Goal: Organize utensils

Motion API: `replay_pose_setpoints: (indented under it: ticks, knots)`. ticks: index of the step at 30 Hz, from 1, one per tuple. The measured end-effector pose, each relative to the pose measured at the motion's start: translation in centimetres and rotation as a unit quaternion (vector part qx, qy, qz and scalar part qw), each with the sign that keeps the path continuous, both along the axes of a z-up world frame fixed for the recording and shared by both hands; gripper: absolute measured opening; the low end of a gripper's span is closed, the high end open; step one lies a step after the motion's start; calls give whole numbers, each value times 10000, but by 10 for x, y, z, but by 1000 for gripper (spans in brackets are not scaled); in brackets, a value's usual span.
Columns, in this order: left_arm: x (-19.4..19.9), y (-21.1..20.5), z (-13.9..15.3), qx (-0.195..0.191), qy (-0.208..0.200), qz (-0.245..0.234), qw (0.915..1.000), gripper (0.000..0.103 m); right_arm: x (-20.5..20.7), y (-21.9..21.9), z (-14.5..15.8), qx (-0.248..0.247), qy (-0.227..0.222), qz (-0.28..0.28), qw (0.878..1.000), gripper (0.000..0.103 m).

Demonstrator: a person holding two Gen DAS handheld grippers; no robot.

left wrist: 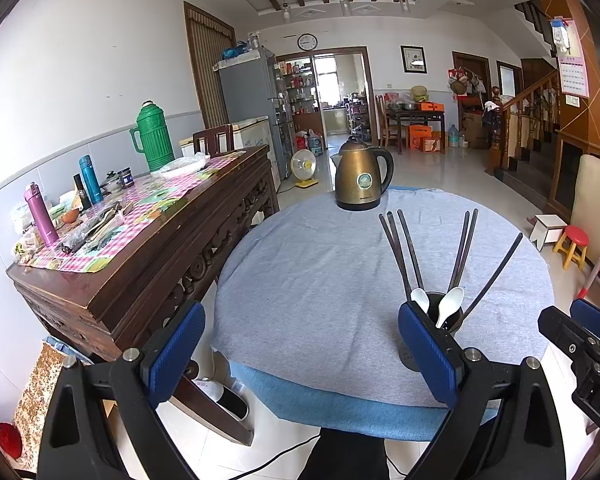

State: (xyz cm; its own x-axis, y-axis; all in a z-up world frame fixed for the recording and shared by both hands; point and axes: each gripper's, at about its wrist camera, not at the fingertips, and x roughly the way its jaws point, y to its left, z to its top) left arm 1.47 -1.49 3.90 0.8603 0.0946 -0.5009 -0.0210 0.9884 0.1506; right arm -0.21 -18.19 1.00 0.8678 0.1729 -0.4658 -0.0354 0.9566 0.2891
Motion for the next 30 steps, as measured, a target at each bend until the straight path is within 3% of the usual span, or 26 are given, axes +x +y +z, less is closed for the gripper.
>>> replay_pose_setpoints:
  ticks: [30]
  knots:
    - [1,3,1,-9,-5,18,10000,97,-1,3,-1,-38,7,21,10000,67]
